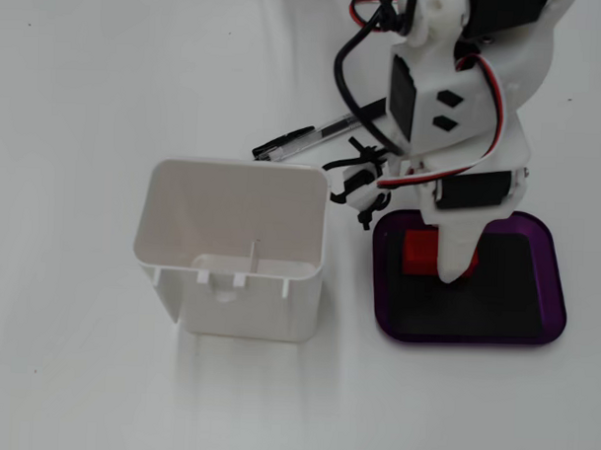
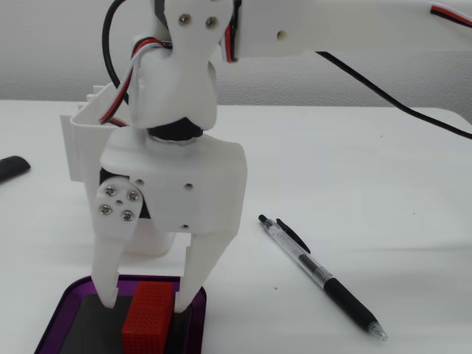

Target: Remove the cube from the box.

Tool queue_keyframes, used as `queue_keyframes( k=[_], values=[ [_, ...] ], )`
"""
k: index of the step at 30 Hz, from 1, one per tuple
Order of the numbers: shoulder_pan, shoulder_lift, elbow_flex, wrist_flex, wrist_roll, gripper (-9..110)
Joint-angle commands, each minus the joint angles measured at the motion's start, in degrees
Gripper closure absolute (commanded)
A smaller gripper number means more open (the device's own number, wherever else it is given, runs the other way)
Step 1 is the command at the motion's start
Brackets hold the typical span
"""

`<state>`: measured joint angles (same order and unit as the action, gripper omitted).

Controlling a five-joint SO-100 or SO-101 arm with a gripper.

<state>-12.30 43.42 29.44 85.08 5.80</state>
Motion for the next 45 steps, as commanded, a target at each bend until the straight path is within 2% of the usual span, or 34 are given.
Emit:
queue_keyframes(
  k=[1,27,34,38,45],
  values=[
    [-0.2,0.9,-1.4,0.5,-0.1,86],
    [0.0,-5.4,-2.1,0.5,-0.1,87],
    [-0.4,-5.4,-2.2,0.5,0.0,102],
    [-0.7,-5.1,-3.0,2.3,0.0,102],
    [-0.6,-2.0,-16.2,10.9,0.0,102]
  ],
)
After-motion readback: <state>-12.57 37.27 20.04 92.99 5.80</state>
